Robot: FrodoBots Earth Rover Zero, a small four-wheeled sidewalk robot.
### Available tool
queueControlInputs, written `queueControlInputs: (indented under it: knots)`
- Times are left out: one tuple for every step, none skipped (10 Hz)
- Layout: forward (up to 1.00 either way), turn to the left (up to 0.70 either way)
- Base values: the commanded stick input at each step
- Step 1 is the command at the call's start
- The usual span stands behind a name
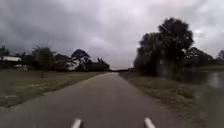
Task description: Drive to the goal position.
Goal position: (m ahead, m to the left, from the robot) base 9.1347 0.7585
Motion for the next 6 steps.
queueControlInputs:
  knots:
    - [0.84, 0.03]
    - [0.84, 0.03]
    - [0.84, 0.03]
    - [0.84, 0.03]
    - [0.84, 0.03]
    - [0.84, 0.03]
